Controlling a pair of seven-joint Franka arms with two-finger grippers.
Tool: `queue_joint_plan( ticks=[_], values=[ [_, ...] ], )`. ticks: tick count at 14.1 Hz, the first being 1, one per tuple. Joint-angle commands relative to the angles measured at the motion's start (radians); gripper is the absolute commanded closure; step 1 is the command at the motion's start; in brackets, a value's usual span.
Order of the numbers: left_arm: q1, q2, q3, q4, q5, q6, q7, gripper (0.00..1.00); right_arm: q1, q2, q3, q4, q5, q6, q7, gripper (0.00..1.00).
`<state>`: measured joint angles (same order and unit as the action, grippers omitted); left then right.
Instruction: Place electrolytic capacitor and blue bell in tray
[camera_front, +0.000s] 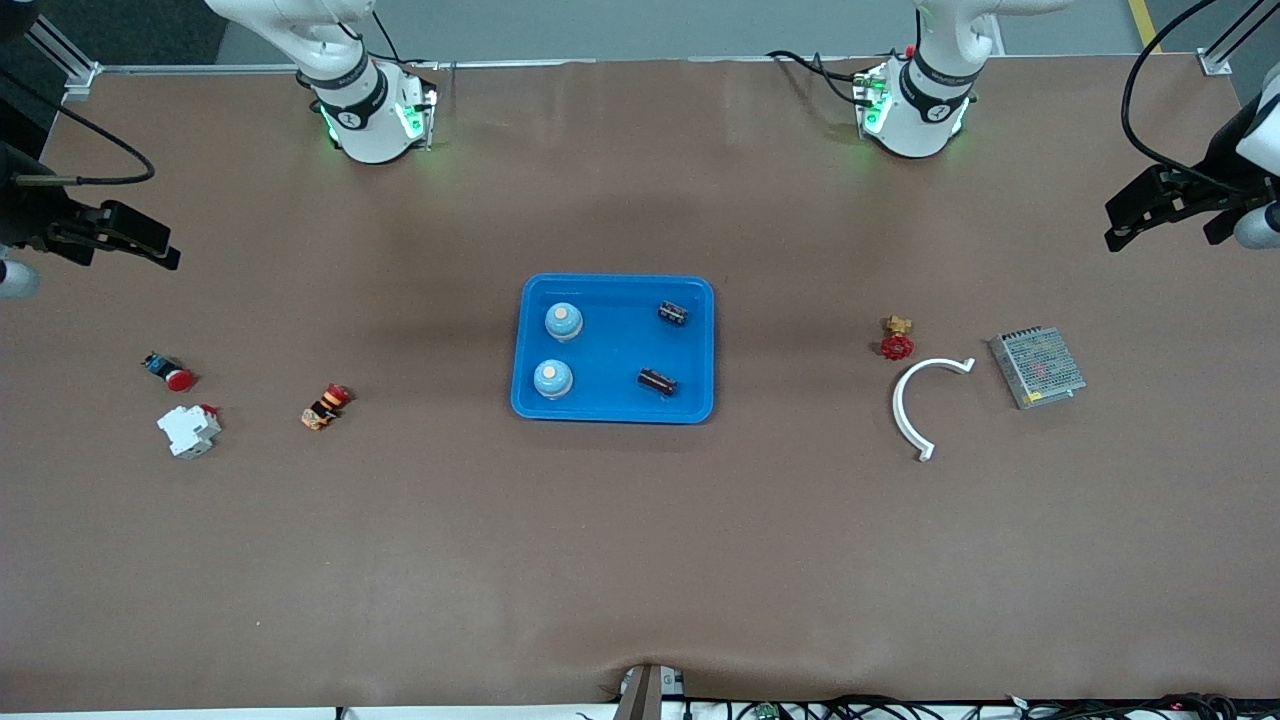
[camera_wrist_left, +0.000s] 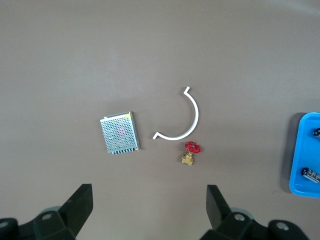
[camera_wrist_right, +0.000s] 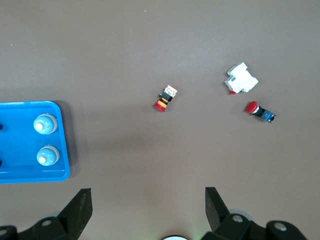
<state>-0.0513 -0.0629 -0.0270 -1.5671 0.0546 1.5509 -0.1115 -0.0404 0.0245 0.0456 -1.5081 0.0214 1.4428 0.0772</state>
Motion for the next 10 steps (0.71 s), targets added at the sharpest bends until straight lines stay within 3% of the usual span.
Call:
queue_joint_plan(
  ticks=[1,10],
  values=[
    [0.005,0.014,0.001,0.03,-0.007,-0.014,0.019,0.0,-0.013,-0.028,0.014,-0.026,-0.004,-0.002,0.018,0.0],
    [0.004,0.026,-0.001,0.03,-0.006,-0.014,0.021,0.0,-0.012,-0.052,0.014,-0.021,0.003,0.045,0.018,0.0]
  ],
)
